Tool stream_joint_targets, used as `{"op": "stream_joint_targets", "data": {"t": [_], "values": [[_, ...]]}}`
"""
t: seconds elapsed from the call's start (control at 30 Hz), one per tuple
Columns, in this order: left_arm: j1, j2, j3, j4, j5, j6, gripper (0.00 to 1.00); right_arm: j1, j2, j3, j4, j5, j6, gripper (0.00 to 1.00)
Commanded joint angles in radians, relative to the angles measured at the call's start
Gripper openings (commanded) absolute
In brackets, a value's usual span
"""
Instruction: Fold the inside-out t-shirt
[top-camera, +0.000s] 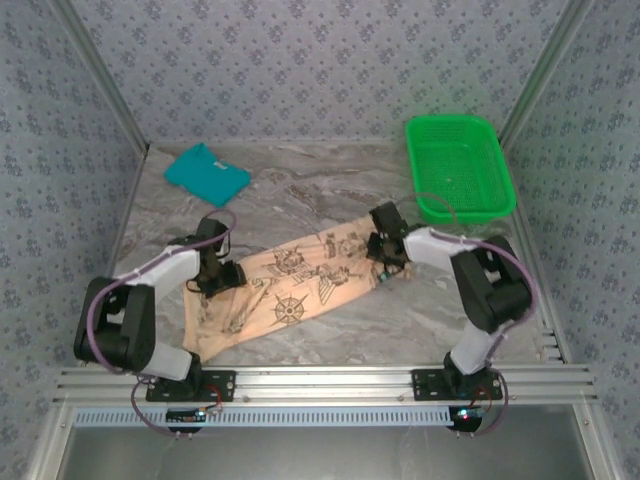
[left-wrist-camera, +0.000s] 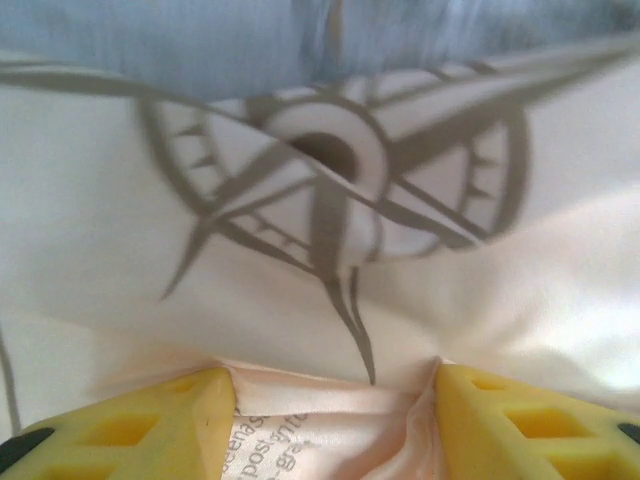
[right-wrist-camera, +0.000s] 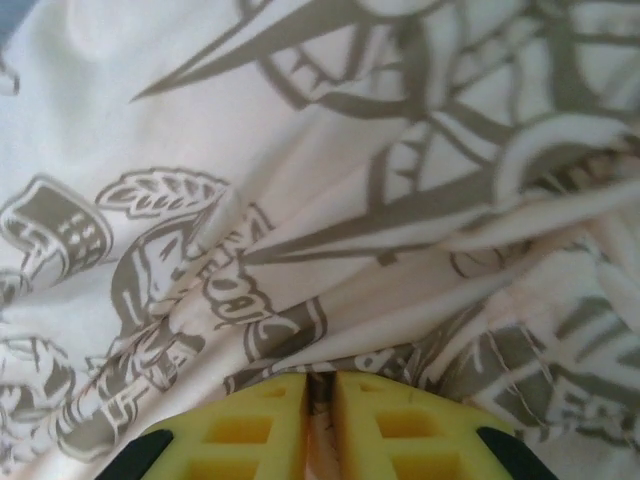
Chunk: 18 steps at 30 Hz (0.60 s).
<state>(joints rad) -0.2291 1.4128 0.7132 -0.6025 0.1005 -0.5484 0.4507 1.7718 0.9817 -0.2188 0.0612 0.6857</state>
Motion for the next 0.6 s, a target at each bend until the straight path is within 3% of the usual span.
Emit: {"op": "stream_joint_targets", "data": {"t": [0.0, 0.07, 0.13, 0.2, 0.3, 0.4, 0.57], "values": [[-0.038, -0.096, -0.071, -0.124, 0.087, -0.118, 0.57, -0.016, 0.196, 0.149, -0.018, 0.025, -0.126, 0.17], [-0.077, -0.158, -0.088, -0.143, 0.110, -0.172, 0.57, -0.009, 0.281, 0.307, -0.081, 0.049, -0.143, 0.18], [-0.130, -0.213, -0.108, -0.142, 0.158, -0.228, 0.57, -0.007, 0.345, 0.437, -0.109, -0.024, -0.175, 0.18], [-0.188, -0.244, -0.111, -0.146, 0.200, -0.261, 0.57, 0.009, 0.340, 0.488, -0.102, -0.055, -0.169, 0.20], [-0.287, -0.264, -0.079, -0.196, 0.238, -0.280, 0.58, 0.029, 0.318, 0.530, -0.141, -0.038, -0.158, 0.31], [-0.343, -0.311, -0.013, -0.293, 0.196, -0.274, 0.58, 0.024, 0.253, 0.478, -0.175, 0.014, -0.127, 0.38], [-0.332, -0.400, 0.083, -0.368, 0.046, -0.211, 0.65, 0.040, 0.117, 0.349, -0.228, 0.054, -0.132, 0.47]]}}
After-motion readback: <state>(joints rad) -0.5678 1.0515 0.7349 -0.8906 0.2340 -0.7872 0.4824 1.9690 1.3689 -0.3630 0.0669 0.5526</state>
